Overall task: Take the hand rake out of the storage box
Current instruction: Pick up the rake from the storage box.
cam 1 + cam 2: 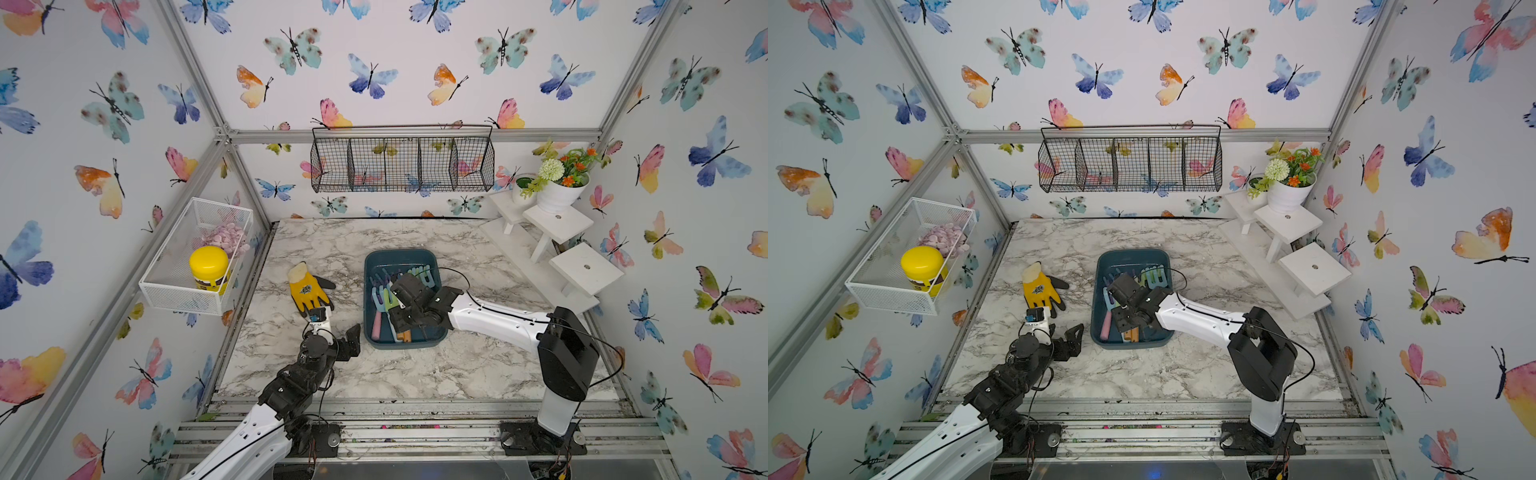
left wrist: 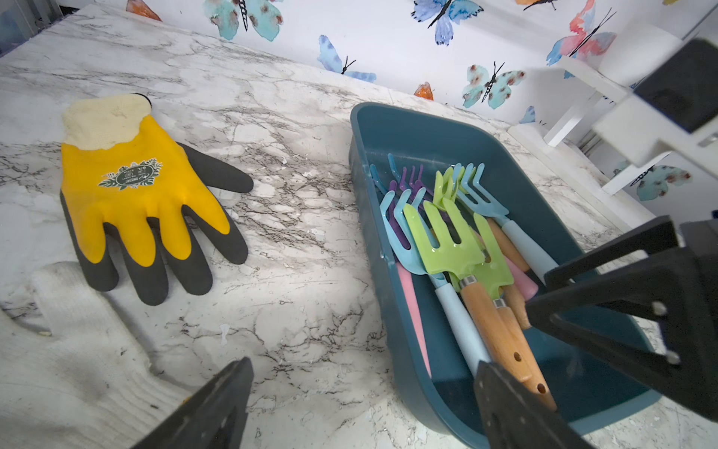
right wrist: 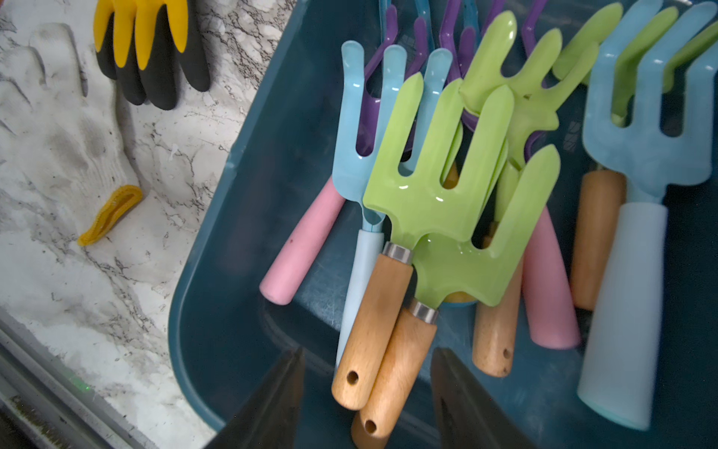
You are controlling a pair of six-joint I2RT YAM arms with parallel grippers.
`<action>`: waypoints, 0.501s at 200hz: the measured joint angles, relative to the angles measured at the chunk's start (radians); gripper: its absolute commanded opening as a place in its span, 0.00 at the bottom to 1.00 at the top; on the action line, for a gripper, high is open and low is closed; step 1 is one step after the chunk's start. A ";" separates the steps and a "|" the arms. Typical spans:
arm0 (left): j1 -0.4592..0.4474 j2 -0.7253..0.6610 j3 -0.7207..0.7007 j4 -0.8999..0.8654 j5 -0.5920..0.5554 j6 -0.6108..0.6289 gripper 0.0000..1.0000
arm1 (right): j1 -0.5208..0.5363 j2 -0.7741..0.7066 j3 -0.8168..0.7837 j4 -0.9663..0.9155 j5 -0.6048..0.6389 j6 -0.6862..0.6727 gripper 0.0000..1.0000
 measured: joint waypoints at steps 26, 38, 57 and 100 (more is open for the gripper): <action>0.000 -0.012 -0.004 0.002 0.002 0.000 0.95 | 0.000 0.056 0.033 -0.005 0.018 0.000 0.52; 0.000 -0.013 -0.005 0.005 0.002 0.000 0.95 | 0.000 0.074 0.037 -0.008 0.024 0.000 0.52; 0.000 -0.014 -0.005 0.010 0.002 0.000 0.95 | 0.000 0.103 0.049 -0.013 0.034 0.000 0.52; 0.000 0.000 -0.005 0.017 0.003 0.000 0.95 | 0.000 0.160 0.116 -0.037 0.051 -0.006 0.50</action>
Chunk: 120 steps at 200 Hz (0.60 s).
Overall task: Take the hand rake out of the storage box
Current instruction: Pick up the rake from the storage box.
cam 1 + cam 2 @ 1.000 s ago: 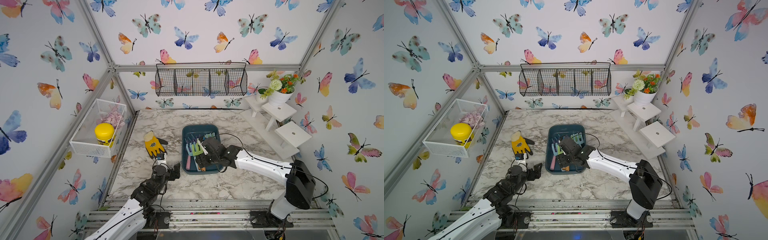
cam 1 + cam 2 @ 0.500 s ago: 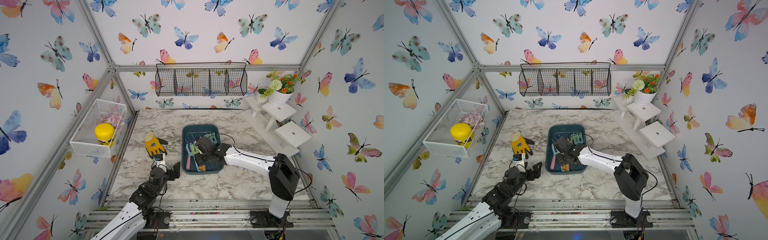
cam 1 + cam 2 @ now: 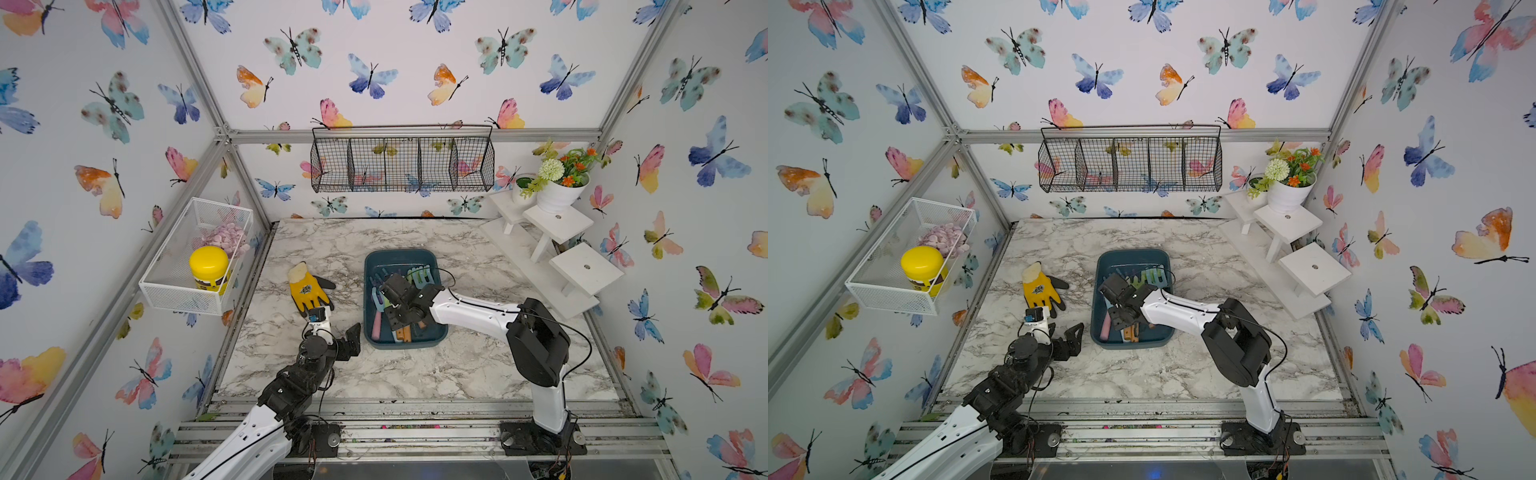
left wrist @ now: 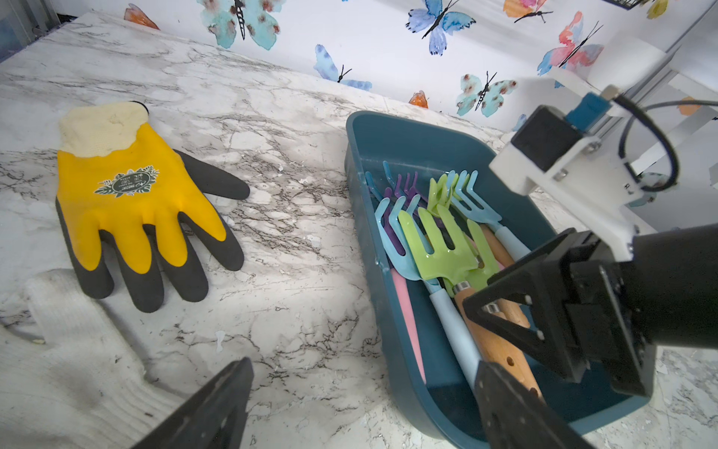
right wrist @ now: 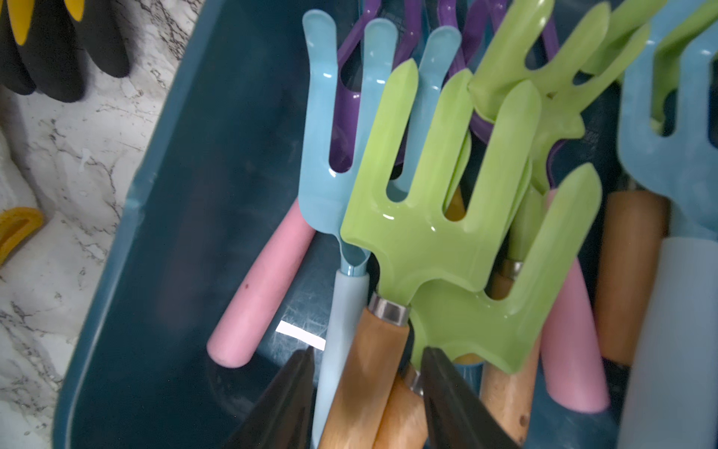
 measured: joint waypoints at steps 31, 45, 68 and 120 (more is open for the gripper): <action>0.000 0.006 0.000 0.005 0.000 0.000 0.94 | 0.000 0.010 0.005 -0.012 0.001 -0.001 0.48; 0.000 0.010 0.000 0.005 0.000 0.000 0.95 | 0.000 0.013 0.008 -0.026 0.002 -0.001 0.48; 0.000 0.021 0.000 0.006 0.000 0.000 0.95 | 0.000 0.020 0.013 -0.040 0.006 0.000 0.46; 0.000 0.031 0.000 0.006 0.000 0.000 0.95 | 0.000 0.067 0.055 -0.066 0.022 0.009 0.44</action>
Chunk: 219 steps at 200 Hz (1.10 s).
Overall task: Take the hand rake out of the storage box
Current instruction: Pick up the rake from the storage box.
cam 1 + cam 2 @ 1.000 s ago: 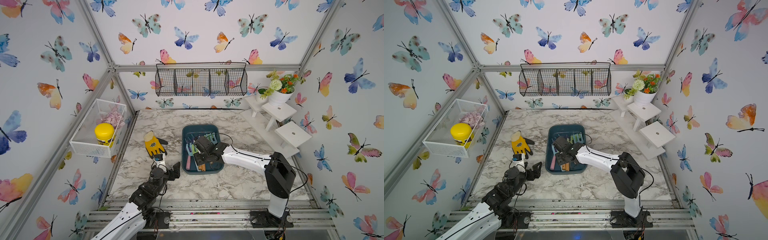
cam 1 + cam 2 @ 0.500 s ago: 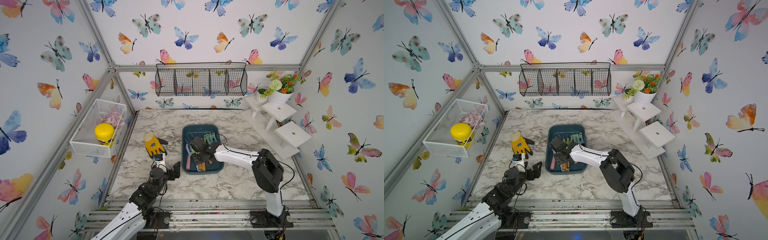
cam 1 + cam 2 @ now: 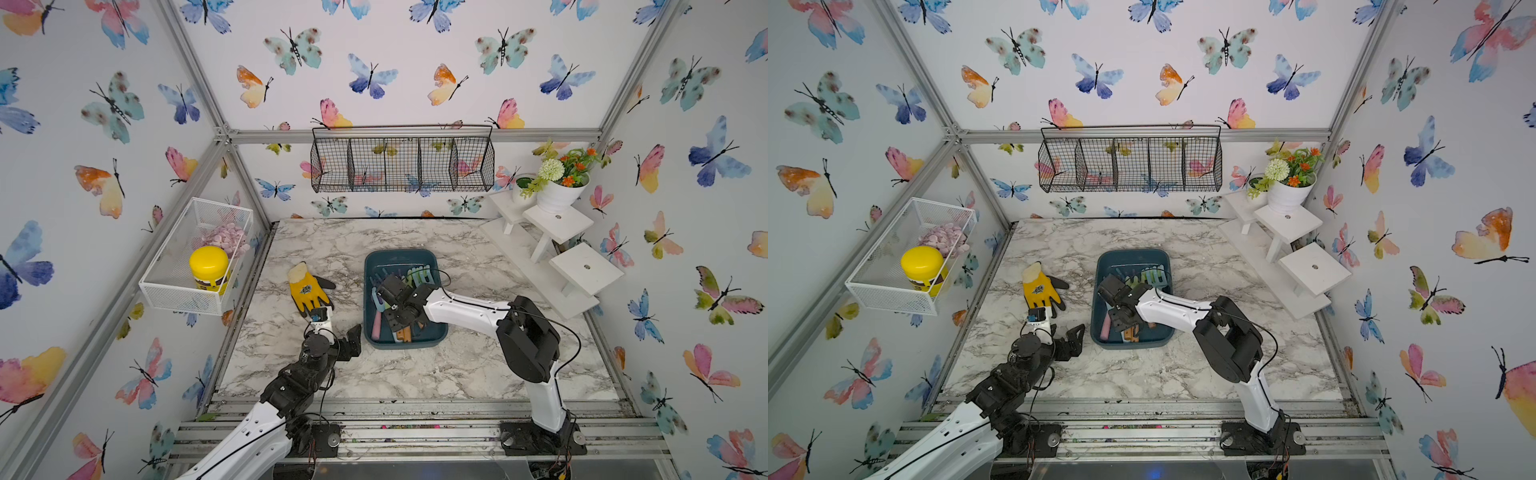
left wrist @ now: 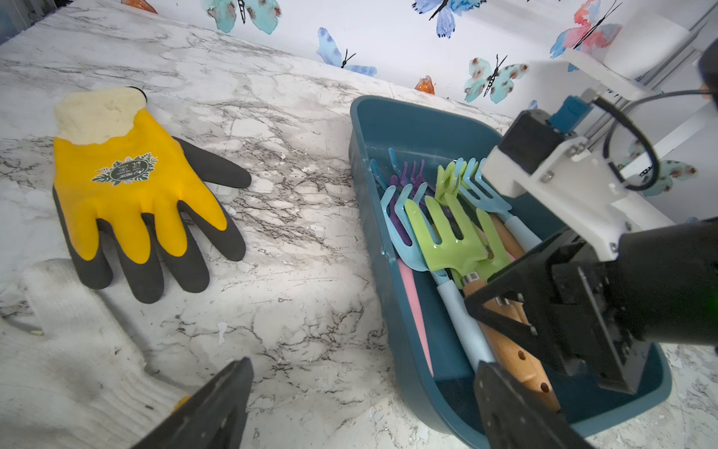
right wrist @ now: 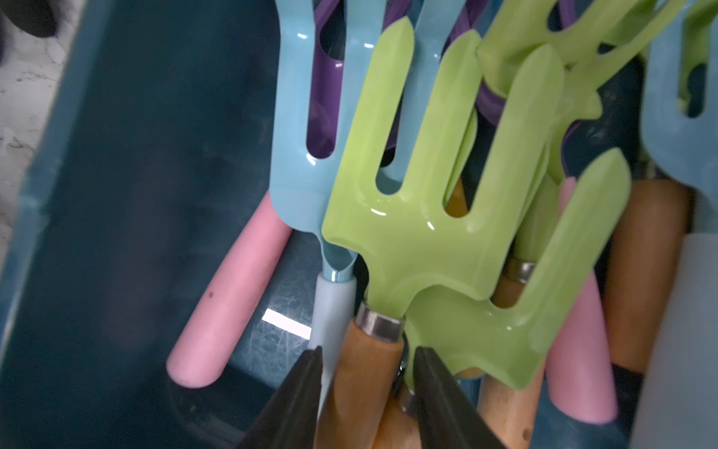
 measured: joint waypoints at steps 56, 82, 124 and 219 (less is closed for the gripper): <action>0.000 0.018 0.000 0.000 0.003 0.000 0.95 | 0.000 0.035 0.042 -0.025 0.015 0.009 0.35; 0.000 0.035 0.002 0.000 0.007 0.001 0.95 | 0.000 0.036 0.045 -0.027 0.021 0.019 0.34; 0.000 0.053 0.004 0.000 0.017 0.002 0.95 | 0.000 0.034 0.045 -0.028 0.027 0.026 0.28; 0.000 0.059 0.004 0.002 0.023 0.003 0.95 | 0.000 -0.122 -0.027 -0.022 0.031 0.016 0.25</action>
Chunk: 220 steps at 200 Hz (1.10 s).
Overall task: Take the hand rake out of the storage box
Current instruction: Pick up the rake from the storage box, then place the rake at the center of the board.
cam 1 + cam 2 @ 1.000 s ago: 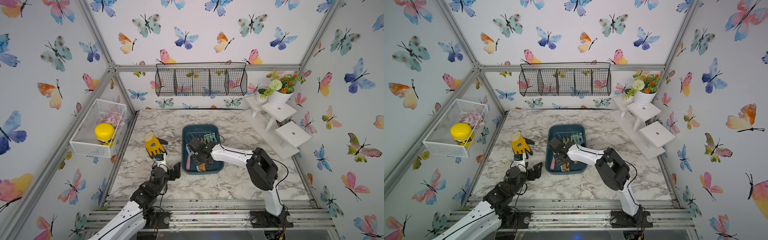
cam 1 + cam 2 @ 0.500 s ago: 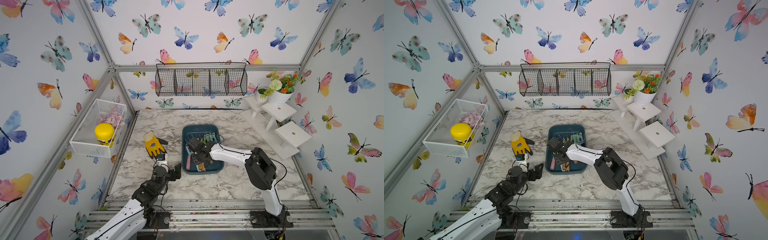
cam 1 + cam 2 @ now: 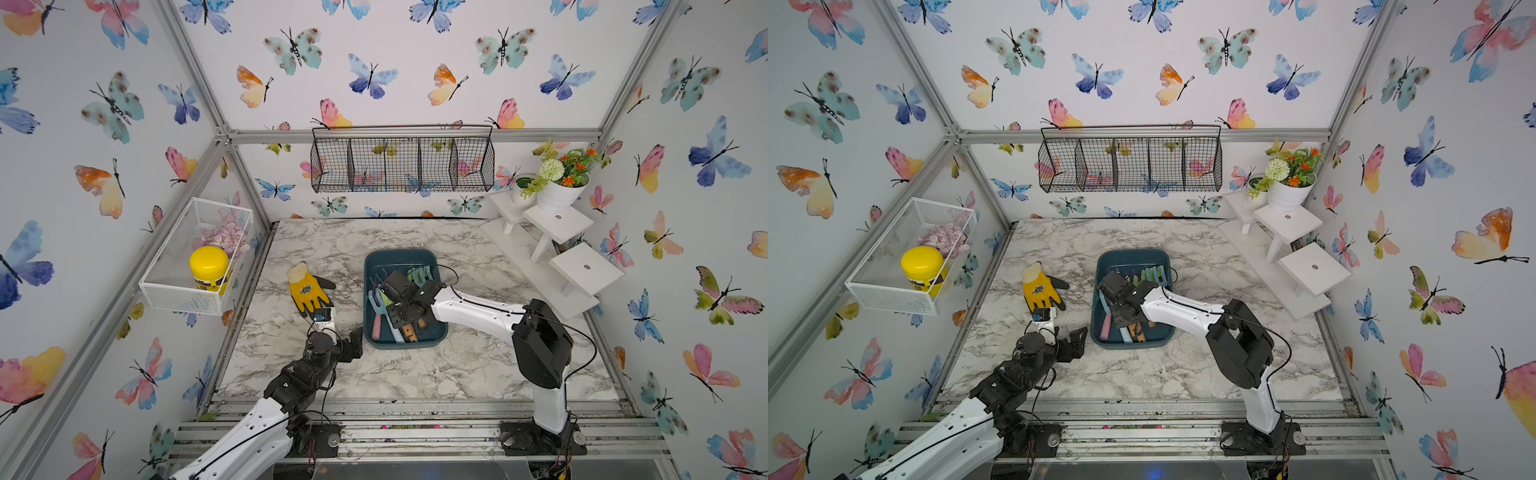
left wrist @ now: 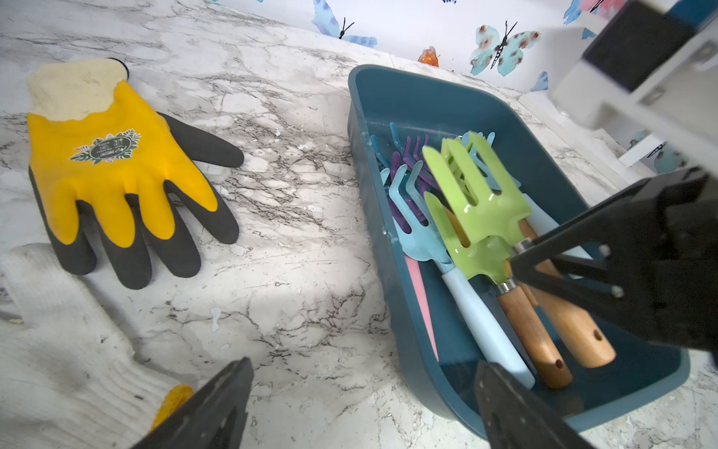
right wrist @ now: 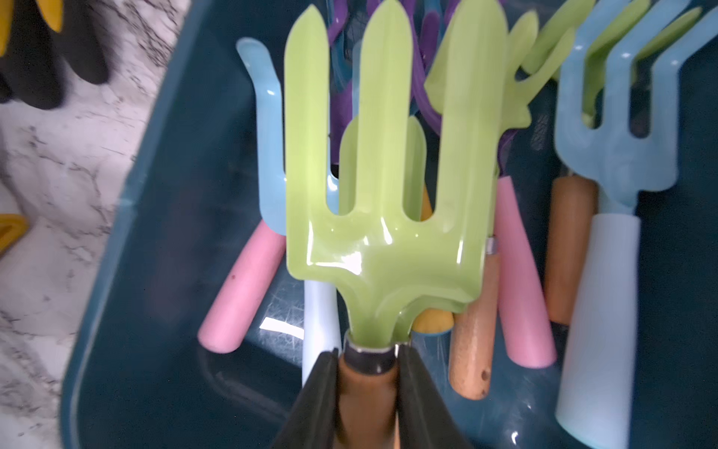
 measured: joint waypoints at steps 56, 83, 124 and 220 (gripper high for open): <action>0.000 0.000 0.000 0.000 0.002 0.000 0.95 | 0.000 -0.070 -0.003 0.013 0.021 -0.008 0.26; 0.000 0.000 0.000 0.000 0.003 0.000 0.95 | -0.009 -0.075 -0.003 0.010 0.035 -0.026 0.26; 0.000 0.000 0.000 0.001 0.005 0.001 0.95 | -0.098 -0.113 -0.047 0.014 0.034 -0.060 0.27; 0.000 0.028 0.000 0.021 0.035 0.016 0.95 | -0.424 -0.140 -0.047 0.058 -0.032 -0.208 0.27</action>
